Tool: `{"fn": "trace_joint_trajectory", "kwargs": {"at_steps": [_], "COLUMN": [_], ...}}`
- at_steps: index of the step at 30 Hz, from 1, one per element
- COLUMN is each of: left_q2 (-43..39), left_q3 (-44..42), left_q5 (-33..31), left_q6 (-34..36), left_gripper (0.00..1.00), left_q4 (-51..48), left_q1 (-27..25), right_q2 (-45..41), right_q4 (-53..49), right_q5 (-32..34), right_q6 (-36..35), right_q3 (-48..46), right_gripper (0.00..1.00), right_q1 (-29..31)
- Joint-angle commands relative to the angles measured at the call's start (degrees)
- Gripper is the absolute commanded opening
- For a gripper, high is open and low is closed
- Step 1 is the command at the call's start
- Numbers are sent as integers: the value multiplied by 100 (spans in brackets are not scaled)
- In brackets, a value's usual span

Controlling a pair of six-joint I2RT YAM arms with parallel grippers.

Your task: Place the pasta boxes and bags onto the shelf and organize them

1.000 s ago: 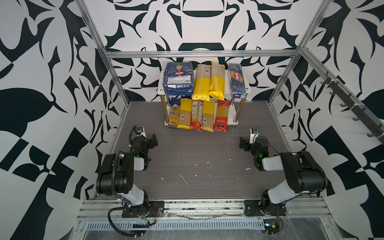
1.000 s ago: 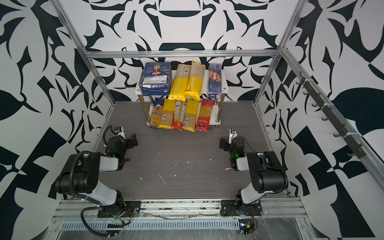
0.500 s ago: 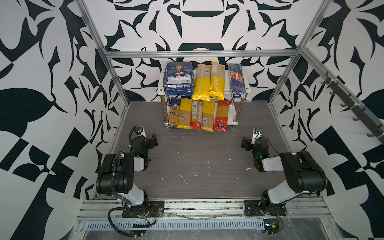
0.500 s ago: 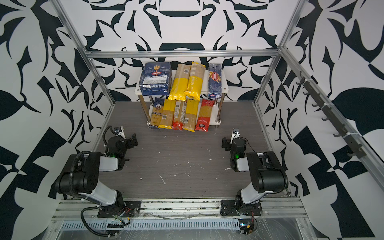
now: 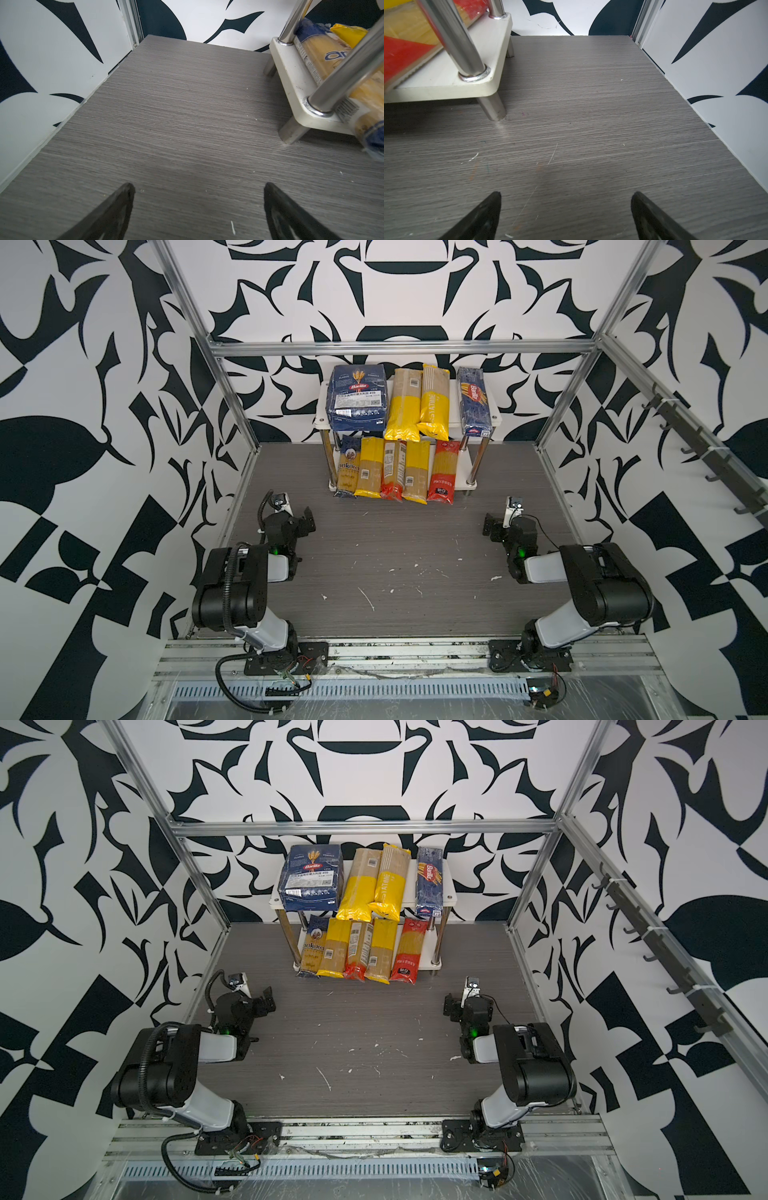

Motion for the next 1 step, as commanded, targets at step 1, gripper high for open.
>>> {"fn": "trace_joint_trajectory", "kwargs": {"at_steps": [1], "left_q2": [-49], "left_q3": [23], "left_q5": [56], "left_q6": [40], "left_gripper": [99], "left_q4": [88], "left_q1": [37], "right_q2": [-107], "right_q4": [265], "right_q5": [15], "right_q6": [33], "right_q3": [-3], "right_gripper": [100], "right_q1": [7]}}
